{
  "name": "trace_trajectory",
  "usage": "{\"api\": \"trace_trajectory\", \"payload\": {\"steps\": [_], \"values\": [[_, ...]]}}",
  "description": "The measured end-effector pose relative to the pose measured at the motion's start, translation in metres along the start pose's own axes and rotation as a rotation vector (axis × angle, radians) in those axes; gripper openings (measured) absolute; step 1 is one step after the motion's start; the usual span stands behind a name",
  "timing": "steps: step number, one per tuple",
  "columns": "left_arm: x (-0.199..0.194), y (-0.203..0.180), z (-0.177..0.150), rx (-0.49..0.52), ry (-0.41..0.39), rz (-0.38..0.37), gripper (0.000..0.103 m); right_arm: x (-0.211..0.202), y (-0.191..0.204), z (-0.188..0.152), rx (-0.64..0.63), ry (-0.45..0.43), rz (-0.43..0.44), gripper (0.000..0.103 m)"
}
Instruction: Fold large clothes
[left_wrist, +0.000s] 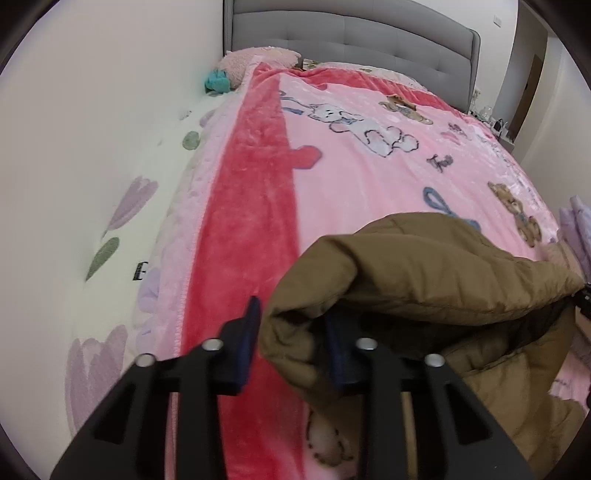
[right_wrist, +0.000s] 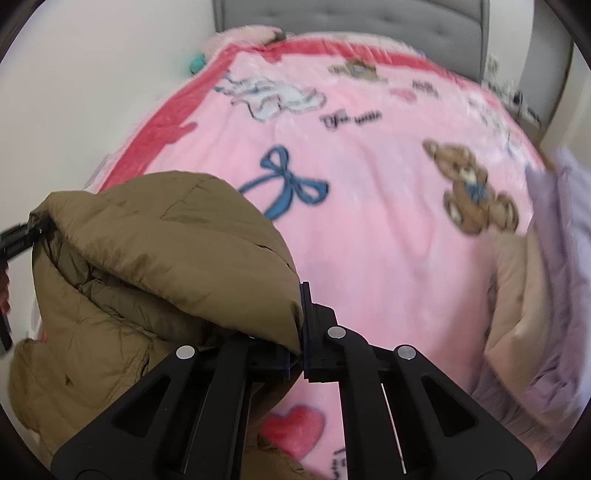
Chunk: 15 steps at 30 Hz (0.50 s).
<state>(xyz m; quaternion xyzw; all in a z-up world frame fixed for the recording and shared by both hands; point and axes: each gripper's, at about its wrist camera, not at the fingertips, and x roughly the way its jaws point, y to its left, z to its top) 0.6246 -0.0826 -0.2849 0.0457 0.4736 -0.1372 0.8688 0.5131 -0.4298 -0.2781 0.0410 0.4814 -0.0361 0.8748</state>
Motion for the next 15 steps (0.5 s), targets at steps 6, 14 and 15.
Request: {"api": "trace_trajectory", "payload": {"steps": [6, 14, 15], "values": [[-0.002, 0.011, -0.039, 0.075, -0.087, 0.034, 0.021, 0.003, -0.019, -0.041, 0.053, -0.026, -0.09, 0.003], [0.055, 0.007, -0.066, 0.062, 0.072, 0.023, 0.026, 0.063, -0.023, -0.06, 0.013, 0.111, -0.132, 0.009], [0.059, 0.01, -0.067, 0.059, 0.079, 0.021, 0.032, 0.066, -0.027, -0.061, 0.026, 0.114, -0.129, 0.013]]}}
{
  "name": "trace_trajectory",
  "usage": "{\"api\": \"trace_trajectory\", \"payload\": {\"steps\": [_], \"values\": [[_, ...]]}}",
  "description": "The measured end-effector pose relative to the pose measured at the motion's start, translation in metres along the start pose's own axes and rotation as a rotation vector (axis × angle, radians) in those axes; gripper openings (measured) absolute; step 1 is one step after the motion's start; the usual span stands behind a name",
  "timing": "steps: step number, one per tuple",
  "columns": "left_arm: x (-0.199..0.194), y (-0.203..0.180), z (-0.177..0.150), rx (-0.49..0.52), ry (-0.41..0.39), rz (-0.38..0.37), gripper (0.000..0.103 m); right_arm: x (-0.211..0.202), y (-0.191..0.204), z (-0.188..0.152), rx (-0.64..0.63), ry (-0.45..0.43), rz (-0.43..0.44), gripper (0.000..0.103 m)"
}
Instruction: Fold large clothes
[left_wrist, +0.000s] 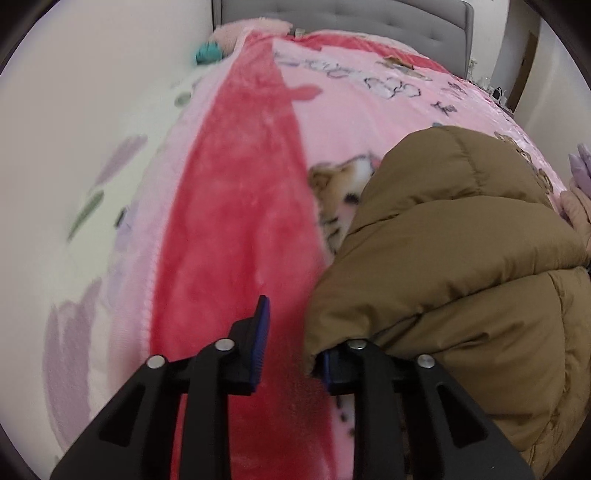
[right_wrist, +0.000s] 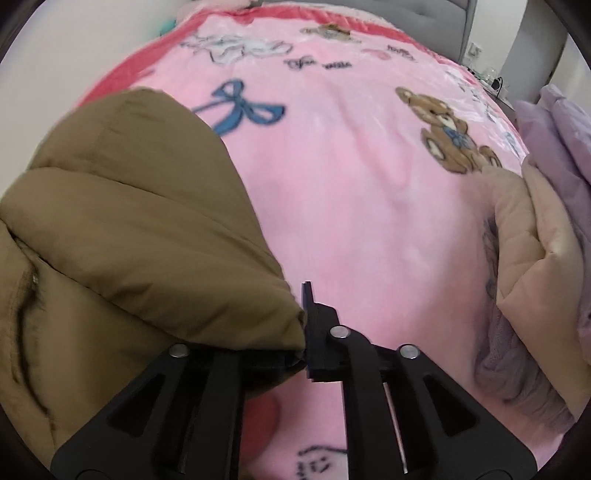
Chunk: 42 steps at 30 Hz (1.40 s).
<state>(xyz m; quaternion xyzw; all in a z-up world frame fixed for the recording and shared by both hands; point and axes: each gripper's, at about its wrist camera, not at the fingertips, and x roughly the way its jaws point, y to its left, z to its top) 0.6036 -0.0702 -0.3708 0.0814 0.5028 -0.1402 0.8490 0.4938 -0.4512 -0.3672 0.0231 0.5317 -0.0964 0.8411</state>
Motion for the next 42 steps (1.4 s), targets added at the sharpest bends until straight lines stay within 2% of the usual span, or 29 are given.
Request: {"api": "trace_trajectory", "payload": {"steps": [4, 5, 7, 8, 9, 10, 14, 16, 18, 19, 21, 24, 26, 27, 29, 31, 33, 35, 37, 42], "values": [[-0.009, 0.0, -0.001, 0.07, -0.025, 0.028, 0.036, -0.006, -0.008, -0.002, 0.033, 0.018, 0.043, 0.016], [-0.015, 0.002, -0.002, 0.085, -0.04, 0.028, 0.038, -0.016, -0.011, -0.002, 0.029, -0.005, 0.052, 0.021], [-0.036, 0.008, -0.007, 0.119, -0.088, 0.027, 0.056, -0.041, -0.018, -0.003, 0.042, -0.065, 0.087, 0.033], [-0.051, 0.013, -0.011, 0.13, -0.12, 0.034, 0.076, -0.06, -0.025, -0.006, 0.06, -0.106, 0.112, 0.039], [-0.06, 0.018, -0.016, 0.137, -0.139, 0.037, 0.087, -0.073, -0.03, -0.009, 0.07, -0.132, 0.138, 0.04], [-0.074, 0.026, -0.023, 0.145, -0.167, 0.035, 0.088, -0.089, -0.035, -0.014, 0.075, -0.159, 0.174, 0.039], [-0.108, 0.052, -0.042, 0.091, -0.189, 0.011, 0.089, -0.118, -0.037, -0.026, 0.019, -0.208, 0.188, 0.038], [-0.123, 0.054, -0.029, -0.006, -0.235, -0.064, 0.089, -0.127, -0.027, -0.019, -0.004, -0.248, 0.24, 0.037], [-0.124, 0.038, -0.004, -0.031, -0.237, -0.134, 0.09, -0.125, -0.018, -0.002, 0.004, -0.263, 0.276, 0.034], [-0.12, 0.022, 0.012, -0.013, -0.239, -0.185, 0.092, -0.12, -0.009, 0.012, 0.013, -0.265, 0.306, 0.03], [-0.106, -0.008, 0.037, 0.05, -0.221, -0.208, 0.095, -0.107, 0.007, 0.031, 0.008, -0.246, 0.321, 0.018], [-0.065, -0.041, 0.058, 0.12, -0.107, -0.144, 0.094, -0.082, 0.025, 0.042, 0.005, -0.191, 0.337, 0.015], [-0.035, -0.043, 0.055, 0.12, -0.009, -0.126, 0.086, -0.065, 0.031, 0.037, -0.001, -0.147, 0.328, 0.014], [-0.021, -0.039, 0.051, 0.102, 0.044, -0.139, 0.086, -0.056, 0.031, 0.03, 0.0, -0.124, 0.32, 0.014], [-0.004, -0.026, 0.037, 0.033, 0.098, -0.219, 0.086, -0.041, 0.026, 0.018, 0.003, -0.081, 0.317, 0.013], [0.007, -0.018, 0.03, -0.014, 0.109, -0.283, 0.087, -0.025, 0.016, 0.007, 0.024, -0.042, 0.304, 0.013], [0.019, -0.016, 0.026, -0.039, 0.123, -0.299, 0.087, 0.0, 0.005, 0.002, 0.046, 0.029, 0.242, 0.01], [0.033, -0.019, 0.025, -0.056, 0.134, -0.286, 0.089, 0.015, -0.001, -0.004, 0.076, 0.065, 0.237, 0.012], [0.039, -0.026, 0.024, -0.031, 0.133, -0.254, 0.091, 0.023, -0.002, -0.007, 0.098, 0.061, 0.251, 0.015], [0.028, -0.021, 0.021, -0.011, 0.081, -0.247, 0.094, 0.02, 0.013, -0.009, -0.011, 0.058, 0.185, 0.015]]}}
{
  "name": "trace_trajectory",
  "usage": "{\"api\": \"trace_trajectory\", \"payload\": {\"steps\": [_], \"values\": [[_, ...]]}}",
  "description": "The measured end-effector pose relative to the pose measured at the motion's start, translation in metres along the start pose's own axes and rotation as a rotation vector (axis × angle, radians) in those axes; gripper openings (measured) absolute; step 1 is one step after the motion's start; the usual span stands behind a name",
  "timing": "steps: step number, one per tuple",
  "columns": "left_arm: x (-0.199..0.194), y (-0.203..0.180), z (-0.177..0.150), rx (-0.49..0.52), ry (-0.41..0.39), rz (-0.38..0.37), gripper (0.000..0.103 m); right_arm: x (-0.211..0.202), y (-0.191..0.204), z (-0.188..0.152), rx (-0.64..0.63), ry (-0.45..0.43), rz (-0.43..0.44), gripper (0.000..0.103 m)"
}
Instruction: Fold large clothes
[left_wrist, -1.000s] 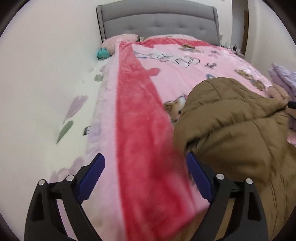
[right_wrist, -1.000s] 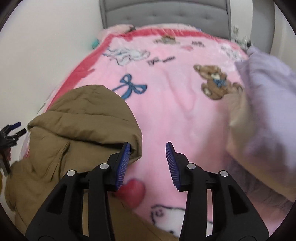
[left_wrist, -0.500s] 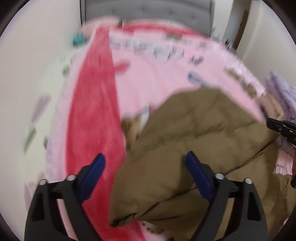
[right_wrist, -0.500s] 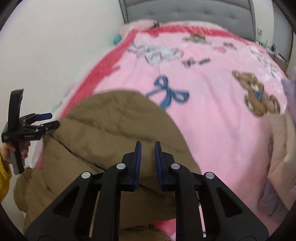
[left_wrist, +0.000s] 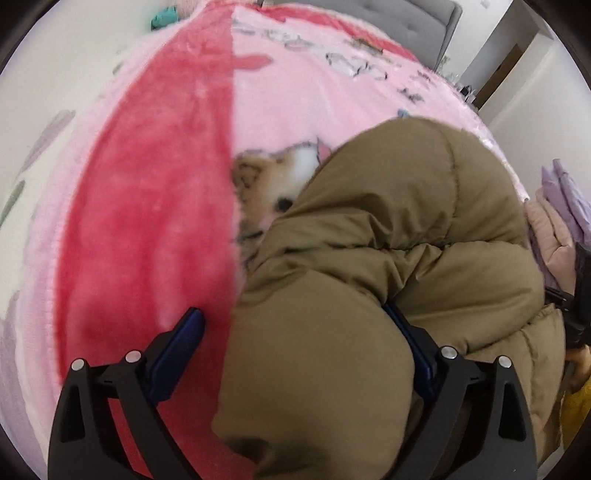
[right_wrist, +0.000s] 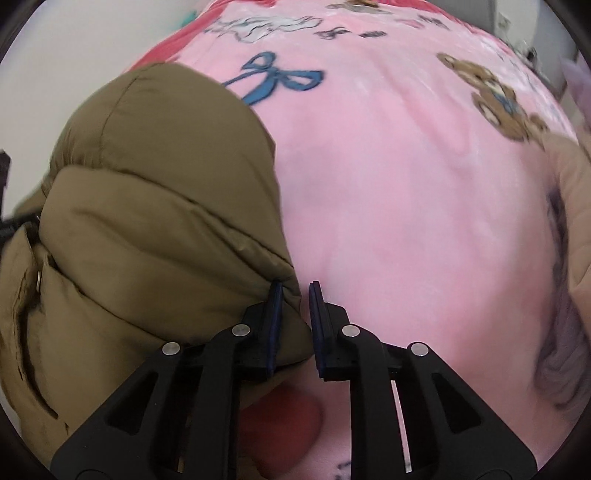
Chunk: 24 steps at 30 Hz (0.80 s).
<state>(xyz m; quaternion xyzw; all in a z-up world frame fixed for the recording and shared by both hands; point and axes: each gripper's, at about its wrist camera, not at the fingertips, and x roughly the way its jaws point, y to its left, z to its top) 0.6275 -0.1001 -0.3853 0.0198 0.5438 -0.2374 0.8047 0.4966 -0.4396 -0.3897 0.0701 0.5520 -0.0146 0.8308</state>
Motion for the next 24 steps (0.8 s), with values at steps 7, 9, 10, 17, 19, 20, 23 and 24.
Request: {"api": "trace_trajectory", "payload": {"steps": [7, 9, 10, 17, 19, 20, 23, 24], "values": [[-0.077, -0.008, 0.02, 0.274, -0.175, 0.062, 0.094, -0.07, -0.003, 0.031, -0.131, -0.215, 0.06, 0.07], [-0.084, -0.011, 0.044, 0.302, -0.169, 0.06, 0.094, -0.07, 0.0, 0.055, -0.149, -0.204, 0.105, 0.07], [-0.088, -0.013, 0.056, 0.31, -0.189, 0.054, 0.094, -0.065, 0.001, 0.069, -0.15, -0.181, 0.133, 0.07], [-0.014, -0.032, 0.111, 0.432, -0.004, 0.091, 0.098, -0.006, 0.026, 0.109, -0.207, 0.003, 0.189, 0.071], [0.006, -0.032, 0.112, 0.45, 0.065, 0.081, 0.098, 0.004, 0.029, 0.114, -0.217, 0.03, 0.24, 0.071], [0.016, -0.029, 0.113, 0.44, 0.099, 0.078, 0.098, 0.01, 0.027, 0.117, -0.206, 0.032, 0.235, 0.075], [0.039, -0.014, 0.114, 0.326, 0.207, 0.014, 0.098, 0.024, 0.018, 0.121, -0.123, 0.086, 0.29, 0.077], [0.044, -0.012, 0.113, 0.291, 0.229, -0.004, 0.098, 0.027, 0.019, 0.123, -0.116, 0.096, 0.303, 0.076]]}}
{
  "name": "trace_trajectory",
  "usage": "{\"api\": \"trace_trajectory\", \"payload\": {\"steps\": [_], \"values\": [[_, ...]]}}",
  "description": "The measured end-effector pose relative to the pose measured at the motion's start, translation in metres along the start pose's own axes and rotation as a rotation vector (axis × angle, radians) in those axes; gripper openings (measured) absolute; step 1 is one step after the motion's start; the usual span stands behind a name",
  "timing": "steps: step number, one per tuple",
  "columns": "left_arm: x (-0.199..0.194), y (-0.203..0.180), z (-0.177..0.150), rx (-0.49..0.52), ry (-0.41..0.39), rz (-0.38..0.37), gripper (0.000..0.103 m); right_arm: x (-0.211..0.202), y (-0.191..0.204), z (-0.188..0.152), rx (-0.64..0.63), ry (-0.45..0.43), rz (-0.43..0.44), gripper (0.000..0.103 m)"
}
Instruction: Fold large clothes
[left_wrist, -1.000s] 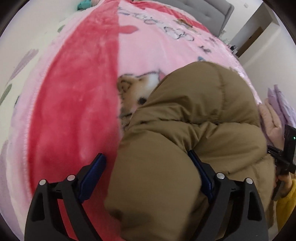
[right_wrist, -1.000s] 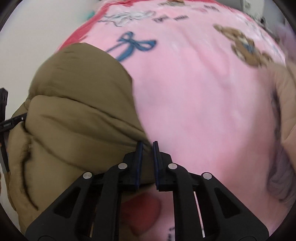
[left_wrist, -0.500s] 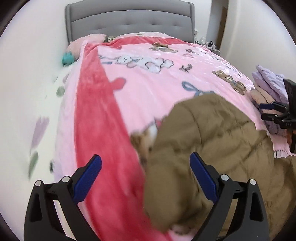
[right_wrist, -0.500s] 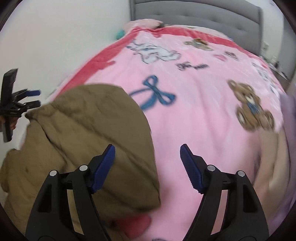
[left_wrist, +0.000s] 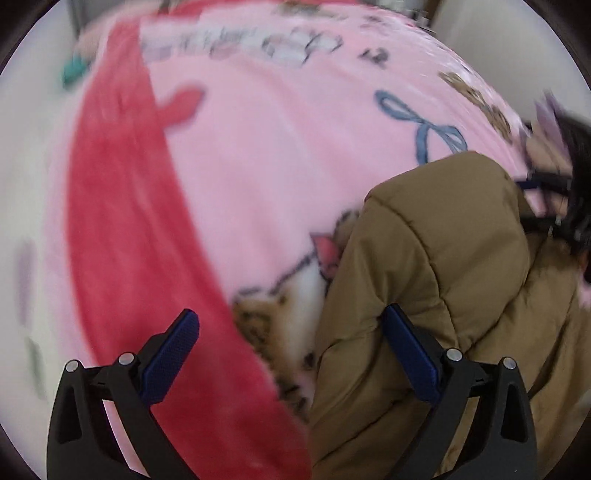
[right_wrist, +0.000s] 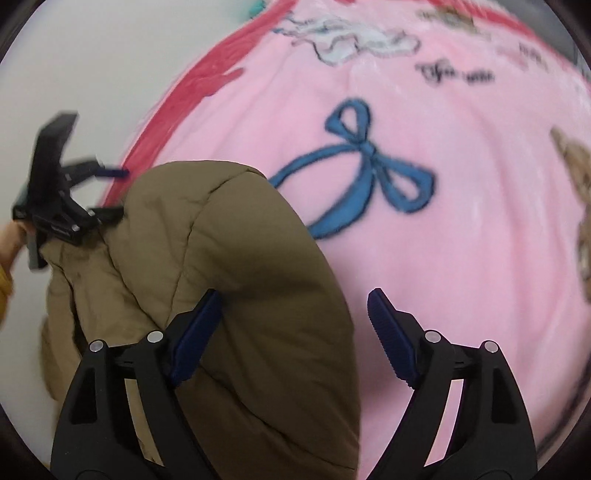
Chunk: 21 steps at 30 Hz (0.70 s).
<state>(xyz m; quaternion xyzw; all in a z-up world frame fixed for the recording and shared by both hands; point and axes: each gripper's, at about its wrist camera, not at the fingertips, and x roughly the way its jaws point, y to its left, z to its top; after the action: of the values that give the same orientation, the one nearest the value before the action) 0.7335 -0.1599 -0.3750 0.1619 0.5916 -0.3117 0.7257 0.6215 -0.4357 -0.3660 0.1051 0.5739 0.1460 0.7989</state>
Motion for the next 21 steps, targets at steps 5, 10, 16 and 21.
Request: {"api": "trace_trajectory", "payload": {"steps": [5, 10, 16, 21], "values": [[0.011, -0.017, -0.008, 0.054, 0.017, -0.109, 0.097, 0.009, 0.012, -0.004, -0.054, 0.023, 0.017, 0.039], [0.012, -0.026, -0.01, 0.091, -0.016, -0.08, 0.071, 0.011, 0.02, -0.009, -0.076, -0.002, -0.019, 0.016], [-0.009, -0.041, -0.014, 0.183, -0.089, 0.006, 0.013, -0.007, 0.038, -0.009, -0.117, -0.024, -0.1, 0.008], [-0.051, -0.055, -0.024, 0.217, -0.19, -0.017, 0.01, -0.054, 0.054, -0.012, -0.165, -0.108, -0.127, 0.007]]}}
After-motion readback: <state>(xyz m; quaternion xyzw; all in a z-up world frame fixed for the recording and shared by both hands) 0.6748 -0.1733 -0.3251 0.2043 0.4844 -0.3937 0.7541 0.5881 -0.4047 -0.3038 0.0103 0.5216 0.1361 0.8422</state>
